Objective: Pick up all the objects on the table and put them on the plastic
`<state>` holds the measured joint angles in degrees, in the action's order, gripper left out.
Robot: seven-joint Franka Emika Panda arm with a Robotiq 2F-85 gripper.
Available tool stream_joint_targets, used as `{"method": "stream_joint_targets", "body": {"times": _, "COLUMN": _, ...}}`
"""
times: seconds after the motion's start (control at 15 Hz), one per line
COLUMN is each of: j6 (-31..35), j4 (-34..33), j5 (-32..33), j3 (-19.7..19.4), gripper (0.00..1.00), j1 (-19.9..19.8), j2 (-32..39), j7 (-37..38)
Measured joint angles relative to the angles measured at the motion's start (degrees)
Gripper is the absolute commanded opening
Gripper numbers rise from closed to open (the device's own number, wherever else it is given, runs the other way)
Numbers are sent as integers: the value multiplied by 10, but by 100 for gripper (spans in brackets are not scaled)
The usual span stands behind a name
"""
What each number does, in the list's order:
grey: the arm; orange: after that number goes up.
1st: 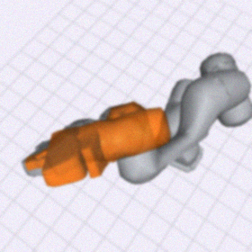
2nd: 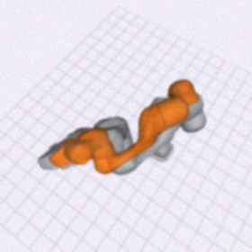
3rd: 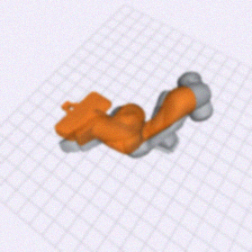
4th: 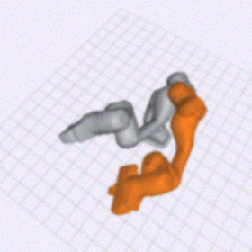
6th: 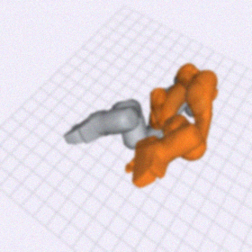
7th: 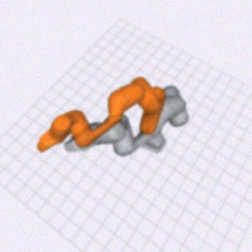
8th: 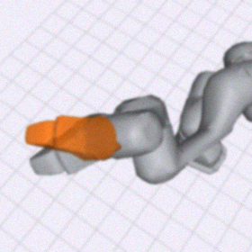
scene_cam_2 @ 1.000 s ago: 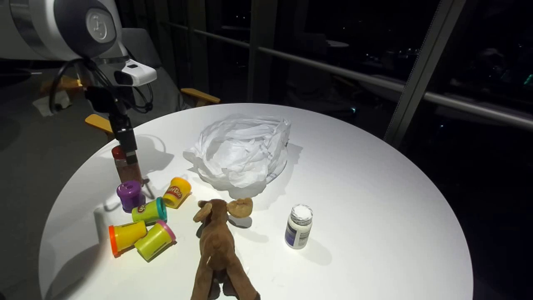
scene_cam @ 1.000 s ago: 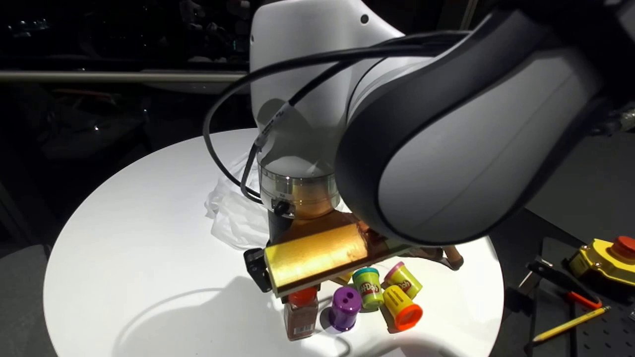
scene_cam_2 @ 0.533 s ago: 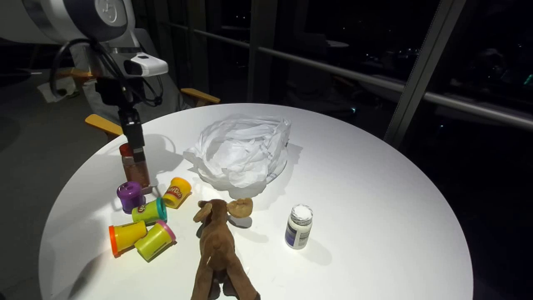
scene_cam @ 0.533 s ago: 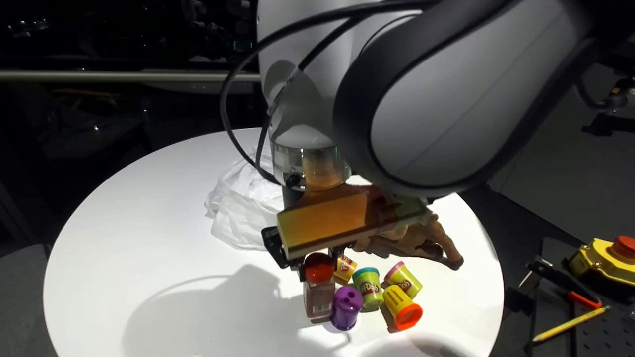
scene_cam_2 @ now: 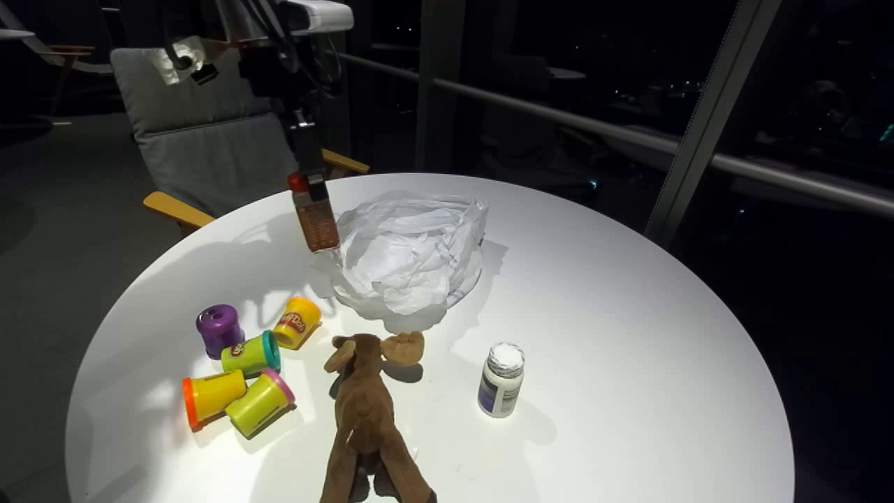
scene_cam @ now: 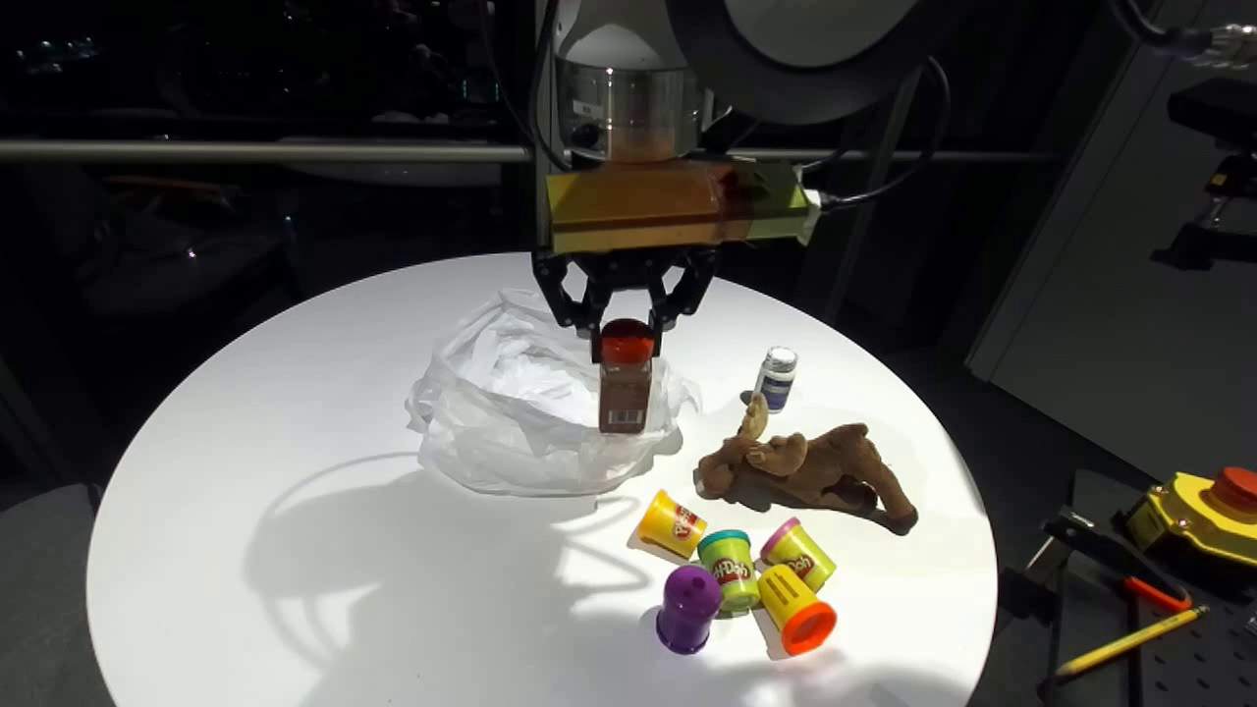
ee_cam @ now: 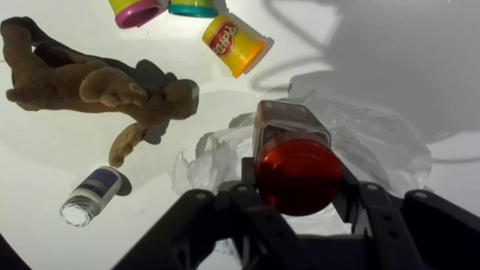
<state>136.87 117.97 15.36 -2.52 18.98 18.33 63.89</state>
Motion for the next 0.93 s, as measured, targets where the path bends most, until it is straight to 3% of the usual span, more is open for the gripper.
{"method": "stream_joint_targets", "body": {"times": 0.4, "j6": 9, "j4": -50, "j5": 37, "j3": -33, "gripper": 24, "j1": -36, "j2": 57, "j7": 50}}
{"method": "stream_joint_targets", "body": {"times": 0.93, "j6": 28, "j4": -117, "j5": 31, "j3": -38, "gripper": 24, "j1": -55, "j2": 137, "j7": 79}}
